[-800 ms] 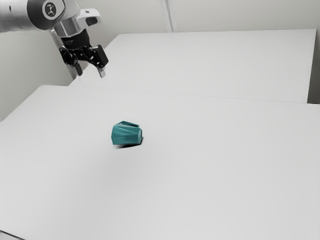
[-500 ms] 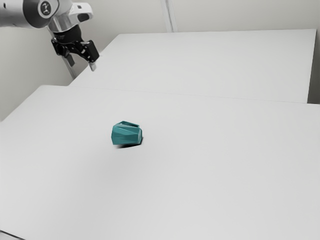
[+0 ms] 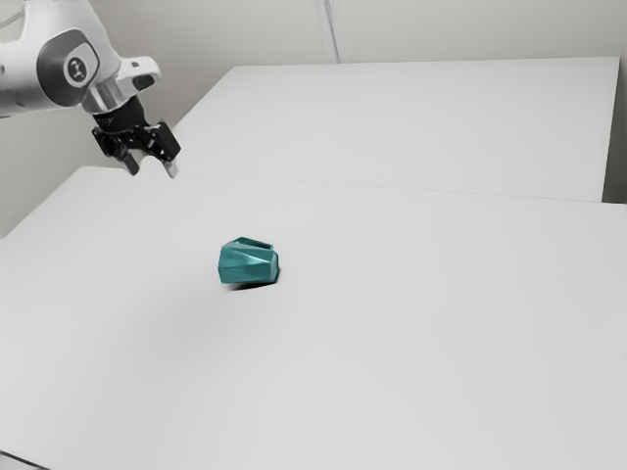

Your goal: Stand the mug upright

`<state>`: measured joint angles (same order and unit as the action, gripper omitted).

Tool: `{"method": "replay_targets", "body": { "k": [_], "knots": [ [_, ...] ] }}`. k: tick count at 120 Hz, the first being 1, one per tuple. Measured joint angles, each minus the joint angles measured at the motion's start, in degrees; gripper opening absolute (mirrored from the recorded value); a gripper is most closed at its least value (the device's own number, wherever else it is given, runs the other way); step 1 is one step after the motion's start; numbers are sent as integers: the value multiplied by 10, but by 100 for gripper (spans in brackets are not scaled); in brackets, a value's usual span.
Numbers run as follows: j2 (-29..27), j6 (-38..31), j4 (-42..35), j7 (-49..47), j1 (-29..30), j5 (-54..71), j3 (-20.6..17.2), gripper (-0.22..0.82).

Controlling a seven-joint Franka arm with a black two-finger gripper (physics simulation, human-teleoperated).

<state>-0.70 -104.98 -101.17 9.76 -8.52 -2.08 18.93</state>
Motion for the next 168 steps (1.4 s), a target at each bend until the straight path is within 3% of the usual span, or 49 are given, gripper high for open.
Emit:
{"method": "replay_targets", "body": {
  "k": [36, 83, 168],
  "knots": [
    [-4, -36, -81, 28, -7, -130, 66, 58],
    [9, -21, -137, 130, 30, -326, 115, 58],
    [197, 108, -105, 351, 84, -596, 128, 57]
  ]
}}
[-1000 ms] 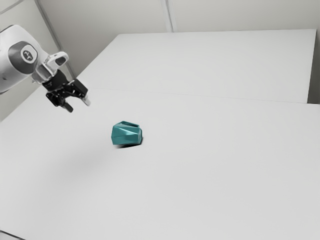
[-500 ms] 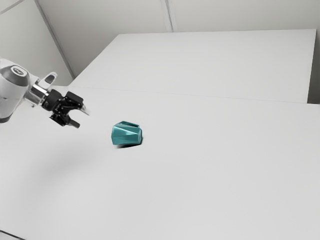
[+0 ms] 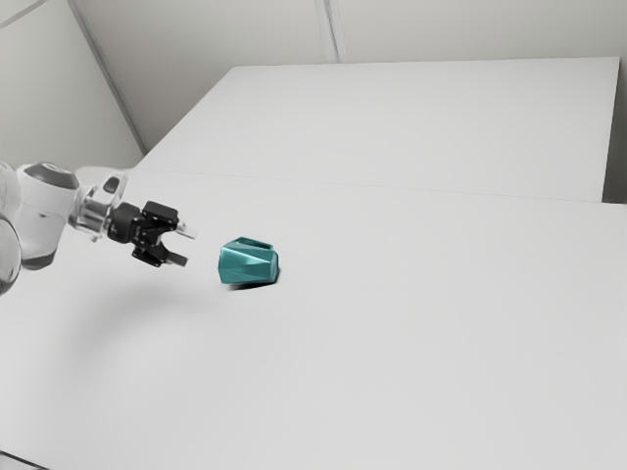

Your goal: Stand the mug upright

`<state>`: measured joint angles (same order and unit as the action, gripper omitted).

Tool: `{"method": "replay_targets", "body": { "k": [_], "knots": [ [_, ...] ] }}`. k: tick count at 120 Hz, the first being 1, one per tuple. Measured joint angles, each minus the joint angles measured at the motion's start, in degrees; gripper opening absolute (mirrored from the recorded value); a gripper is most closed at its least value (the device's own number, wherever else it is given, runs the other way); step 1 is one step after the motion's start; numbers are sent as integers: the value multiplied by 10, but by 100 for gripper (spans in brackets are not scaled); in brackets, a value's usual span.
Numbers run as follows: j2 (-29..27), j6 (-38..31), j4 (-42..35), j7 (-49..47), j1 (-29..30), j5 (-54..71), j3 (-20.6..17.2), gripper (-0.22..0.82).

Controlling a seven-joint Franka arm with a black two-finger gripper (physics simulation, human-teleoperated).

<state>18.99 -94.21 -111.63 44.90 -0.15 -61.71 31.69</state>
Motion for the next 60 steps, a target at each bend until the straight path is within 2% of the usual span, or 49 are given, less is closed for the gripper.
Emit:
{"method": "replay_targets", "body": {
  "k": [29, 60],
  "knots": [
    [68, 23, 46, 51, 12, -44, -7, 56],
    [98, 37, 62, 87, 13, -72, -11, 56]
  ]
}}
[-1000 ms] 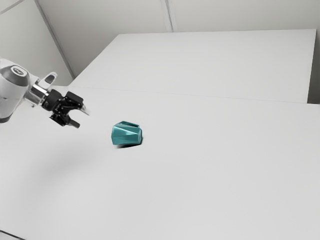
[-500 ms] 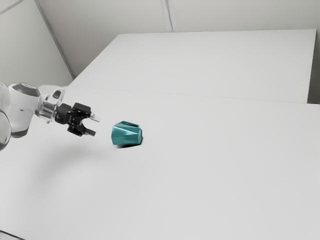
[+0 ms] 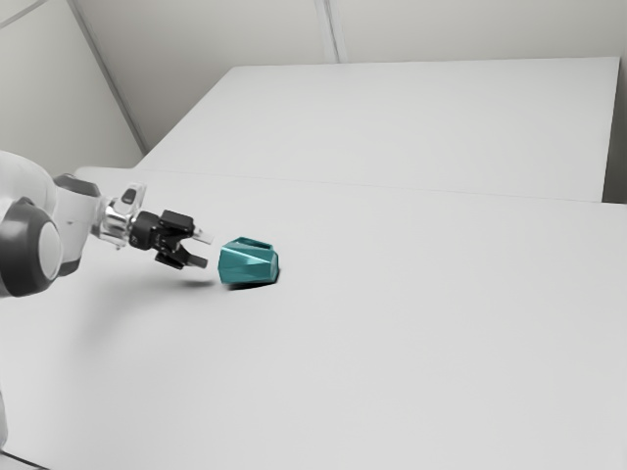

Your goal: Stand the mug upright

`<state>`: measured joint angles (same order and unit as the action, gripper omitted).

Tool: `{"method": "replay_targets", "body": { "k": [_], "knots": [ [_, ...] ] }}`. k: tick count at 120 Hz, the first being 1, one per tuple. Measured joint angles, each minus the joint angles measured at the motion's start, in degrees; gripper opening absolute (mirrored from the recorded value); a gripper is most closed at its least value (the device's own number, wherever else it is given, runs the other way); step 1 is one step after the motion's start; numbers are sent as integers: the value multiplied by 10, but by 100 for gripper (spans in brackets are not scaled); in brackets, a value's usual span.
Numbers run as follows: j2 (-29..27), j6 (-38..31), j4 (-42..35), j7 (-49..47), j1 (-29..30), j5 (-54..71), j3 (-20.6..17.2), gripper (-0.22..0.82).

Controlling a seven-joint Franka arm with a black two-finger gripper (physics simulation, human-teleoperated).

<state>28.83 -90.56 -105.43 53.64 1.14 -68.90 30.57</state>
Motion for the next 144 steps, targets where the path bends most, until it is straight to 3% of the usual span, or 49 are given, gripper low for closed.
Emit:
{"method": "replay_targets", "body": {
  "k": [65, 115, 144],
  "knots": [
    [41, 4, 25, 39, -2, -42, -26, 50],
    [48, 4, 29, 50, -4, -61, -35, 10],
    [47, 7, 28, 54, -5, -65, -38, -6]
  ]
}}
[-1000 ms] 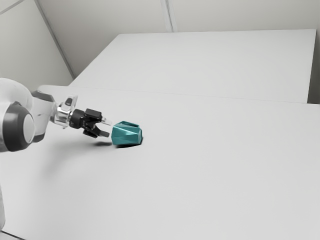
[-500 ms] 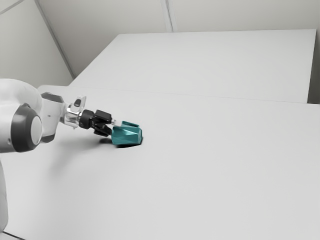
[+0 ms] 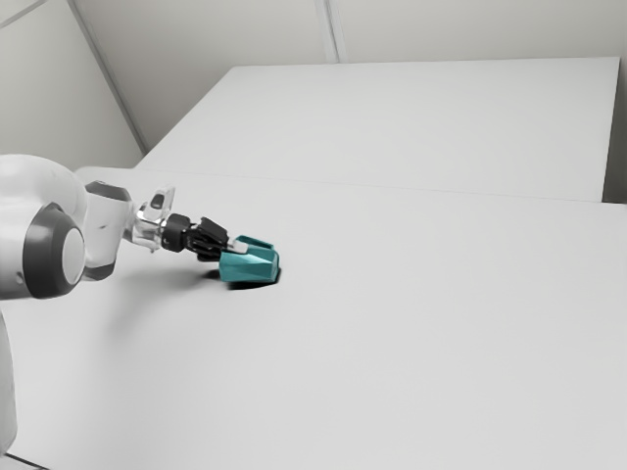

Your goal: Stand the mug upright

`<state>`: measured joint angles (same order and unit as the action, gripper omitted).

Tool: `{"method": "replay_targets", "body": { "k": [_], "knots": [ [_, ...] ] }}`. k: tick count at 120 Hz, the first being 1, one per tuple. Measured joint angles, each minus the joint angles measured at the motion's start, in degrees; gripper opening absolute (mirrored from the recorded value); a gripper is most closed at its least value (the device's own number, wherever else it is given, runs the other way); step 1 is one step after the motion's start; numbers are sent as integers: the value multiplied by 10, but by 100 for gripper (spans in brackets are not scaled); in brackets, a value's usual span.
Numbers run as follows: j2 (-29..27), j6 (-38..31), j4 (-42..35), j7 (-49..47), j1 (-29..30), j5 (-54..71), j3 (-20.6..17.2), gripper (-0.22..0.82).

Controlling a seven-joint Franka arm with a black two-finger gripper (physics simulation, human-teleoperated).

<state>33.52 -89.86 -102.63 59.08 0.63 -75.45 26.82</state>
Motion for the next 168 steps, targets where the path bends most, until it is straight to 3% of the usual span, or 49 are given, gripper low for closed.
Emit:
{"method": "replay_targets", "body": {
  "k": [37, 68, 90, 115, 168],
  "knots": [
    [-13, 19, -3, 5, -5, -9, 0, -15],
    [-84, 12, -14, -2, -26, 5, -2, -17],
    [-156, -45, -24, -40, -50, 112, -26, -17],
    [-198, -124, -29, -105, -63, 279, -67, -17],
    [-200, -255, -22, -226, -69, 511, -120, -17]
  ]
}}
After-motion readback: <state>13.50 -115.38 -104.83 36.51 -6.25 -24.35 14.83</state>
